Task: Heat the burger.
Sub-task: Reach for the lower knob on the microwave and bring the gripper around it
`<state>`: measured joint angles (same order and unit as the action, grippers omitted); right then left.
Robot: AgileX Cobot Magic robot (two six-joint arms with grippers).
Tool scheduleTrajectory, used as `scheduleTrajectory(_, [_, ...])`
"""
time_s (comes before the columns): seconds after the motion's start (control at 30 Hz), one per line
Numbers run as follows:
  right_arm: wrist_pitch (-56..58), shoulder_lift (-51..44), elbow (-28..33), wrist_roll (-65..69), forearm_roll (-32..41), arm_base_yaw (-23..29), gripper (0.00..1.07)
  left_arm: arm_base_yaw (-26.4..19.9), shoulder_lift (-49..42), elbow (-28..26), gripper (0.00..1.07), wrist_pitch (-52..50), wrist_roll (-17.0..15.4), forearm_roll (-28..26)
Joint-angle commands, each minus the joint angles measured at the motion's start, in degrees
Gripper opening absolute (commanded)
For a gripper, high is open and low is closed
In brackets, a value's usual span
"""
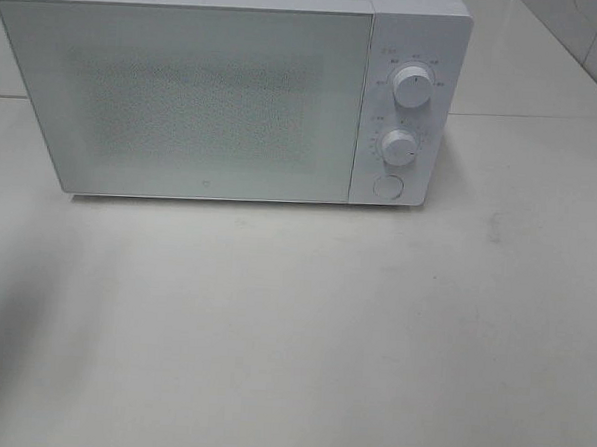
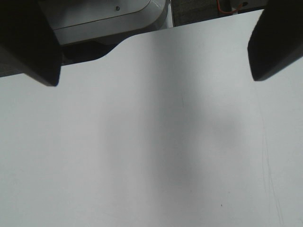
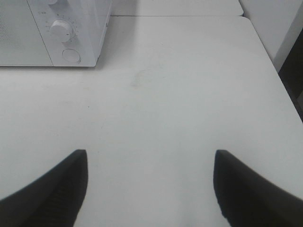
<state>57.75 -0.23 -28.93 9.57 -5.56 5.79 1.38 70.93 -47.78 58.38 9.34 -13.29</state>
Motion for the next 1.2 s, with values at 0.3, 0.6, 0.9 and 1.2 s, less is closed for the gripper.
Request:
scheduleTrajectory(0.3, [-0.63, -1.55, 0.29, 0.29, -0.17, -0.17, 0.73, -0.06, -13.92, 7.05, 1.01, -0.63, -0.17, 0.29])
scheduleTrajectory(0.6, [-0.63, -1.55, 0.29, 0.29, -0.17, -0.17, 0.73, -0.06, -27.27, 15.24, 1.01, -1.89, -0.23, 0.11])
scheduleTrajectory(0.9, [-0.63, -1.55, 0.29, 0.29, -0.17, -0.17, 0.73, -0.06, -39.08, 16.56, 1.01, -2.58, -0.11, 0.29])
scheduleTrajectory(1.2, [-0.63, -1.55, 0.29, 0.29, -0.17, -0.17, 0.73, -0.06, -44.23, 17.88, 1.01, 3.27, -0.86, 0.17])
